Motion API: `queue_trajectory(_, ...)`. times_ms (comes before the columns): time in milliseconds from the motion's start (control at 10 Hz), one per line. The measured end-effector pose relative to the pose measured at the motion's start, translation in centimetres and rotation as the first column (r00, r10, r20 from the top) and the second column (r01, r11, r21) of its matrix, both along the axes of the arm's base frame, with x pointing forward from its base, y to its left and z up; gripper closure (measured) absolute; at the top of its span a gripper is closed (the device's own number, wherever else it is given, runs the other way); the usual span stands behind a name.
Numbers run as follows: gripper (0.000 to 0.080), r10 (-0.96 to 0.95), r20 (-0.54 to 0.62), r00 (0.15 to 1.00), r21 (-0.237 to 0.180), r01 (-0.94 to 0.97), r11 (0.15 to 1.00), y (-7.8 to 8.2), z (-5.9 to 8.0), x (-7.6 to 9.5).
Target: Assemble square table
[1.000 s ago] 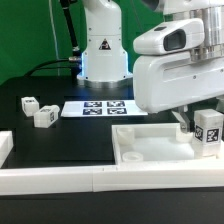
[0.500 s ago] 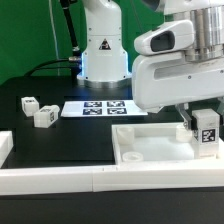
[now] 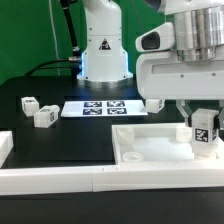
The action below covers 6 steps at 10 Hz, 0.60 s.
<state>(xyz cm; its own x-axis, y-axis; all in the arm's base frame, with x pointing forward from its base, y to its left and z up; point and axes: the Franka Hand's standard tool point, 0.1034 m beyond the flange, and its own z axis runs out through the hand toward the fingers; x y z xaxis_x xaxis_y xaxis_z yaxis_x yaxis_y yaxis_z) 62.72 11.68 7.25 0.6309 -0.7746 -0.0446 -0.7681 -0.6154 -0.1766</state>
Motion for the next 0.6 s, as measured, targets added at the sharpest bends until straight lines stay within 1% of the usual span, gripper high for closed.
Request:
queue_trajectory(100, 0.0509, -0.137, -0.020, 0.990, 0.029, 0.137, 0.990, 0.18, -0.18, -0.17)
queue_trajectory(200, 0.0509, -0.243, -0.034, 0.970, 0.045, 0.244, 0.969, 0.35, -0.23, -0.20)
queue_trajectory(400, 0.0509, -0.399, -0.067, 0.914, 0.059, 0.403, 0.913, 0.72, -0.21, -0.26)
queue_trajectory(600, 0.0509, -0.347, -0.056, 0.936, 0.053, 0.350, 0.935, 0.73, -0.23, -0.31)
